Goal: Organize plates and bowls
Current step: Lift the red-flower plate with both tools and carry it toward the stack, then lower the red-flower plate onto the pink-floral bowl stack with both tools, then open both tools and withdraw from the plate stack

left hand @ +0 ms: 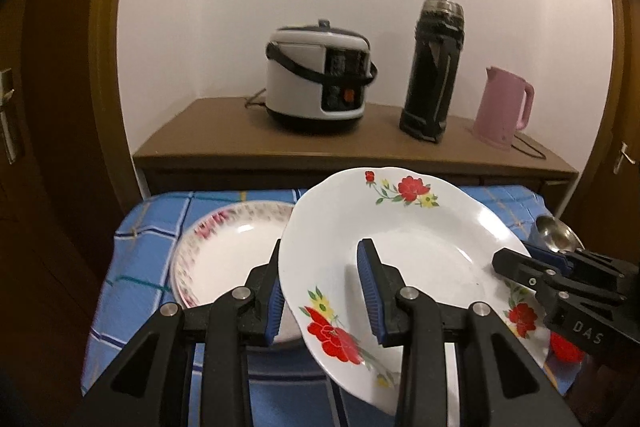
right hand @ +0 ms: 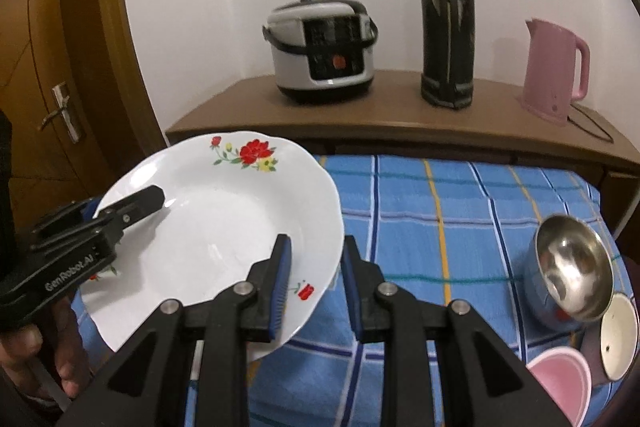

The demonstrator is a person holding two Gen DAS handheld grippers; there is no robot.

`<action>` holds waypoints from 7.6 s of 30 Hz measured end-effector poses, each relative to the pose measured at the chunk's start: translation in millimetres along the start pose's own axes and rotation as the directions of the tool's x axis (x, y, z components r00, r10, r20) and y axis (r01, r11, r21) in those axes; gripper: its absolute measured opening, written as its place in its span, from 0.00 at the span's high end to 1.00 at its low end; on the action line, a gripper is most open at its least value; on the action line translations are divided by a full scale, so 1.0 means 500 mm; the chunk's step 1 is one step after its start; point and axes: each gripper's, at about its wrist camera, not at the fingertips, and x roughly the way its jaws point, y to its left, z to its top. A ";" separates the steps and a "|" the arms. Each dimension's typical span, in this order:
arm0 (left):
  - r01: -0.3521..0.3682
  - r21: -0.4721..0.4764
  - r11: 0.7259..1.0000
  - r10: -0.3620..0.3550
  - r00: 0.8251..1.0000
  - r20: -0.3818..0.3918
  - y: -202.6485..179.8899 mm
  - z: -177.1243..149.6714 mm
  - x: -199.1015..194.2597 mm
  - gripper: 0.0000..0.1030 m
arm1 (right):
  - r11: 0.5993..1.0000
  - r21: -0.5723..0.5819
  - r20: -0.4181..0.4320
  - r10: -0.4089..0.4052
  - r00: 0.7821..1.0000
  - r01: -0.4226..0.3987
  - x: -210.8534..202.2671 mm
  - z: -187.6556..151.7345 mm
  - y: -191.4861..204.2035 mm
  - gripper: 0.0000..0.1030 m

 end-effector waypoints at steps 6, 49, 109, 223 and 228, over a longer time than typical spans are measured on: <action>-0.015 -0.016 1.000 0.016 0.999 0.052 0.021 0.032 -0.014 0.64 | 1.000 -0.015 0.058 0.004 0.998 -0.003 -0.009 0.045 0.023 0.75; -0.099 -0.104 0.990 0.106 0.992 0.065 0.145 0.031 0.080 0.64 | 0.997 -0.078 0.028 0.004 1.000 -0.001 0.132 0.106 0.112 0.75; -0.237 -0.121 0.964 0.231 0.971 -0.063 0.201 -0.017 0.175 0.64 | 0.989 -0.085 -0.008 0.117 0.993 -0.118 0.276 0.059 0.109 0.74; -0.178 -0.168 0.970 0.171 0.984 -0.051 0.218 -0.016 0.155 0.35 | 0.987 -0.149 0.049 0.073 0.996 -0.065 0.149 0.027 0.095 0.46; -0.207 -0.155 0.966 0.203 0.978 -0.040 0.210 -0.017 0.153 0.35 | 0.981 -0.156 0.090 0.129 0.988 -0.114 0.010 -0.002 0.074 0.41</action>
